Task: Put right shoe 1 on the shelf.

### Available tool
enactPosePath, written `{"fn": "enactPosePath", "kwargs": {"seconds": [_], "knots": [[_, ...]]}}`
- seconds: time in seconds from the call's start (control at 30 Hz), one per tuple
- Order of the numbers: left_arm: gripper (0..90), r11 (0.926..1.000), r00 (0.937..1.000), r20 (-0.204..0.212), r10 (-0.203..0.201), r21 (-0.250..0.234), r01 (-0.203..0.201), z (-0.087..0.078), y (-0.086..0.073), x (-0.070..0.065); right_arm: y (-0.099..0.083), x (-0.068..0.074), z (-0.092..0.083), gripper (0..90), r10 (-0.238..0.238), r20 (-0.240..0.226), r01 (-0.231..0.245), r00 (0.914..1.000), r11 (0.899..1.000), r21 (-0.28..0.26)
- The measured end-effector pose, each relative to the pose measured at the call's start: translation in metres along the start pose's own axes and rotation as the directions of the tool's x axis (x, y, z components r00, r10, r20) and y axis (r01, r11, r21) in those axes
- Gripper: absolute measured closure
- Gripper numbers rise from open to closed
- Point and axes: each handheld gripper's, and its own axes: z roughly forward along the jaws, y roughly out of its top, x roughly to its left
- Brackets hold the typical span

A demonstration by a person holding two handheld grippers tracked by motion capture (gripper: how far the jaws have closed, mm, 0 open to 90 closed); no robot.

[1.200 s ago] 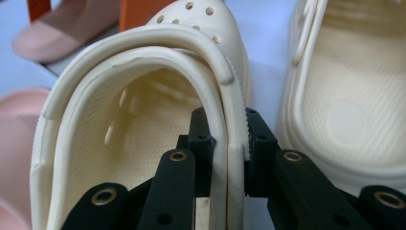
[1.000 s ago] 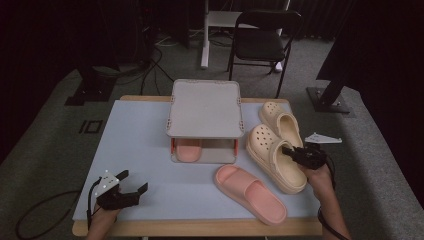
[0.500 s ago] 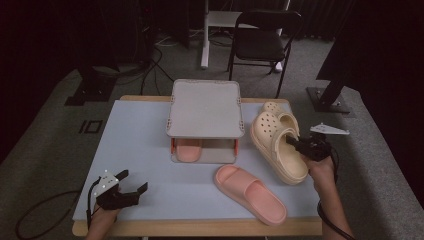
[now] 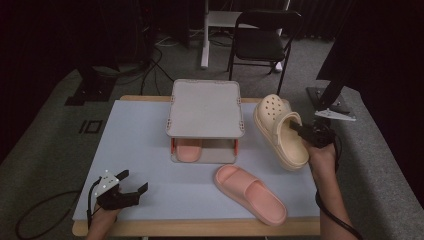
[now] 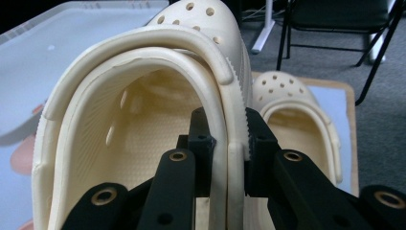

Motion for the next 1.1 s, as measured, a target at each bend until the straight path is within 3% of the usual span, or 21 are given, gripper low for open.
{"fn": "enactPosePath", "kwargs": {"seconds": [0.2, 0.6, 1.1], "knots": [[7.3, 1.0000, 1.0000, 0.000, 0.001, -0.003, -0.001, 0.000, 0.000, 0.000, 0.017, 0.007, 0.001, 77.1, 0.005, -0.006, -0.005, 1.0000, 0.999, -0.031], [7.3, 0.9999, 0.9999, 0.001, 0.011, -0.004, -0.011, -0.001, -0.001, -0.001, 0.048, 0.035, 0.008, 77.1, -0.022, -0.018, 0.021, 0.9996, 0.998, -0.061], [7.3, 0.9999, 0.9999, -0.005, 0.010, -0.014, -0.010, -0.003, -0.001, -0.001, 0.064, 0.070, 0.027, 77.0, -0.003, -0.047, 0.000, 0.9989, 0.997, -0.077]]}}
